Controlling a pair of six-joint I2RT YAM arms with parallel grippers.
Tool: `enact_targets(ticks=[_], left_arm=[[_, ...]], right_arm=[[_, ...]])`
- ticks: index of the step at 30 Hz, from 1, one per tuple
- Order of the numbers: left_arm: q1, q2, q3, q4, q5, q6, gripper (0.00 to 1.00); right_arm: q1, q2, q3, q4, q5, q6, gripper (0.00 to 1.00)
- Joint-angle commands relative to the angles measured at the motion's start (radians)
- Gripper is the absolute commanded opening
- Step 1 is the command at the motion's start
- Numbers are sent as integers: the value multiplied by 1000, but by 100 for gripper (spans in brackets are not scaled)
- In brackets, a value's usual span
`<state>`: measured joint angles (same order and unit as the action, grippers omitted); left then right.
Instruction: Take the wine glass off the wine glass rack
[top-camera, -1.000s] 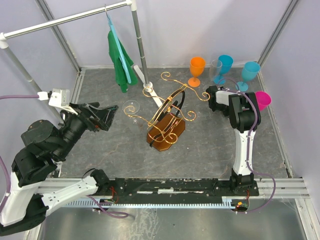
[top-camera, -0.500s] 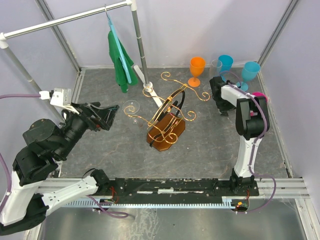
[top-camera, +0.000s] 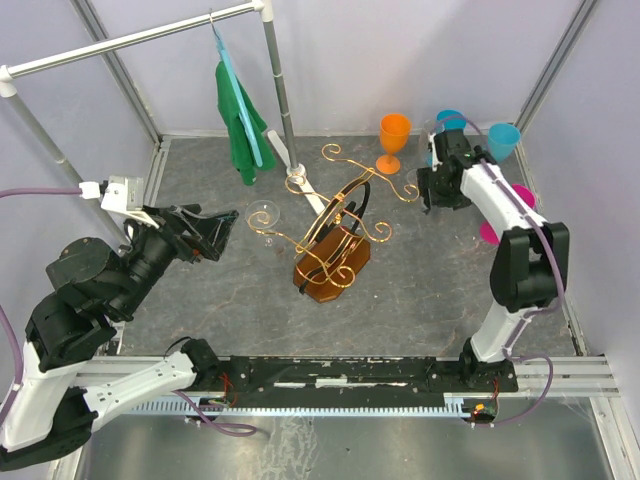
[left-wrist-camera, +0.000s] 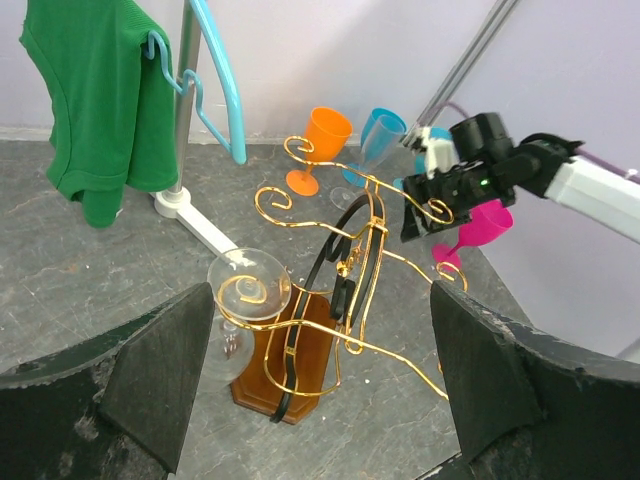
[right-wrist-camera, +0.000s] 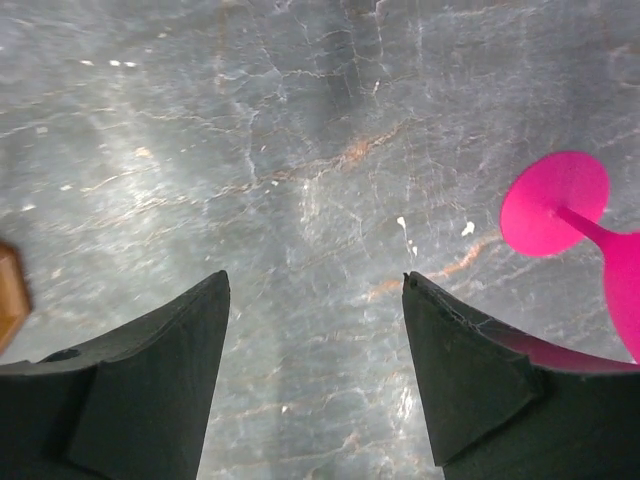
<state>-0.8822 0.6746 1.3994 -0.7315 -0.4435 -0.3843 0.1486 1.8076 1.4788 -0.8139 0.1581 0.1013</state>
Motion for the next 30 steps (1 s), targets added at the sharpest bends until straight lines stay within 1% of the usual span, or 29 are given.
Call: enact_targets(ticks=[1, 3, 6, 8, 9, 11, 12, 13, 15, 16, 17, 20, 22, 25, 28, 30], left_arm=[[2, 6, 21, 5, -21, 19, 94], [2, 6, 18, 10, -22, 20, 94], [2, 8, 4, 32, -14, 25, 94], [2, 20, 4, 36, -11, 24, 94], [2, 26, 3, 38, -10, 22, 94], [2, 34, -1, 43, -5, 16, 94], [2, 38, -4, 47, -3, 12, 94], [2, 41, -7, 50, 0, 8, 94], [2, 42, -14, 56, 4, 2, 94], [2, 43, -15, 56, 4, -2, 94], [2, 43, -16, 57, 5, -5, 94], [2, 47, -14, 51, 2, -13, 94], [2, 60, -2, 21, -37, -27, 93], [2, 107, 47, -90, -138, -69, 92], [2, 164, 100, -231, -286, -146, 92], [2, 198, 133, -314, -350, -193, 92]], right_arm=[[2, -178, 128, -34, -45, 54, 76], [4, -246, 180, -23, -13, 74, 72], [43, -337, 259, 15, -3, 58, 71], [88, -353, 344, -7, -55, 58, 70], [106, -352, 382, -25, -119, 74, 70], [143, -348, 423, -25, -320, 129, 68], [163, -350, 417, 6, -439, 169, 66], [191, -355, 398, 53, -527, 231, 64], [261, -330, 382, 122, -673, 327, 60], [304, -306, 396, 121, -710, 373, 57], [349, -274, 424, 105, -720, 384, 55], [459, -184, 507, 62, -748, 420, 55], [509, -135, 563, 28, -740, 425, 55], [556, -86, 611, 12, -753, 453, 55], [596, -58, 636, -18, -714, 449, 55], [608, -56, 626, -19, -702, 449, 55]])
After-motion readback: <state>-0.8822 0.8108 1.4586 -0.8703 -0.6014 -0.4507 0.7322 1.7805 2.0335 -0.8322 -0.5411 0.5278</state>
